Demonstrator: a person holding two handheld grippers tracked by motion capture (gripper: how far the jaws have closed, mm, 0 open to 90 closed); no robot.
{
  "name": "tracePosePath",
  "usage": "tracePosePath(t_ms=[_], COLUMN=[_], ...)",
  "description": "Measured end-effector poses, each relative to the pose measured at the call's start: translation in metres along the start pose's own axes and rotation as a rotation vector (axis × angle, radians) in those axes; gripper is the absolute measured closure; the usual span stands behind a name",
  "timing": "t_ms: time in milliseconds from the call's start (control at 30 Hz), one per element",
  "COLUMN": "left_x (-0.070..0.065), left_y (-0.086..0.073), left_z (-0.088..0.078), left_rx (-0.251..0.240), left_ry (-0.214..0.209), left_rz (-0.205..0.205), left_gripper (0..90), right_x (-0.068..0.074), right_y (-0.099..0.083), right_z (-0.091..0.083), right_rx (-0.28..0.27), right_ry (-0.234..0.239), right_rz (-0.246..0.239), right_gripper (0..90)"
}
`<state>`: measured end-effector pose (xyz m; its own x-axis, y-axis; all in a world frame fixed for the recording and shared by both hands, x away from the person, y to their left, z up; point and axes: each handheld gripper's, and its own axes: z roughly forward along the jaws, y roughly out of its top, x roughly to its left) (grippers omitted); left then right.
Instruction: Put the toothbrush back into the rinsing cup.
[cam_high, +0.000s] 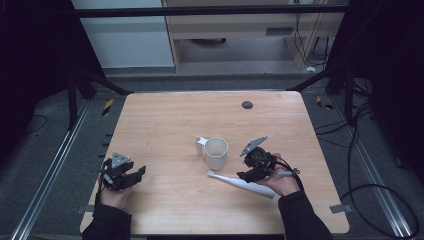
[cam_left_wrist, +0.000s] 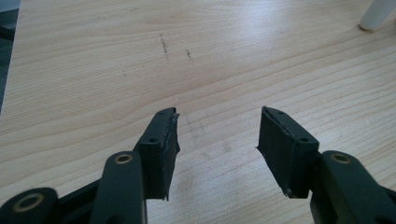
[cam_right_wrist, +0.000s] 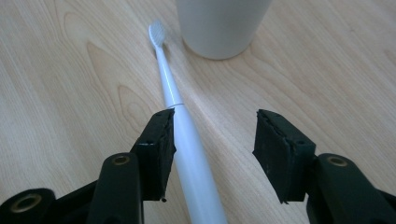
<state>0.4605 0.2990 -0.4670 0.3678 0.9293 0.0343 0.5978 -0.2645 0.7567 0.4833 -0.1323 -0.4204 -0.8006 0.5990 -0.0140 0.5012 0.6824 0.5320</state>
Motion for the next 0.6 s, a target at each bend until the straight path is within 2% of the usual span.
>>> tracePosePath(t_ms=[400,600], left_x=[0.0,0.001], left_y=[0.0,0.0], left_z=[0.001,0.001], left_rx=[0.008,0.012], left_ry=[-0.005,-0.006], left_rz=[0.001,0.002], left_gripper=[46.4,46.4], right_x=[0.002,0.004], right_y=[0.007,0.007], right_z=[0.019,0.027], right_rx=[0.092,0.118], right_ry=[0.036,0.046], right_rz=[-0.026,-0.034], right_gripper=[47.6,47.9])
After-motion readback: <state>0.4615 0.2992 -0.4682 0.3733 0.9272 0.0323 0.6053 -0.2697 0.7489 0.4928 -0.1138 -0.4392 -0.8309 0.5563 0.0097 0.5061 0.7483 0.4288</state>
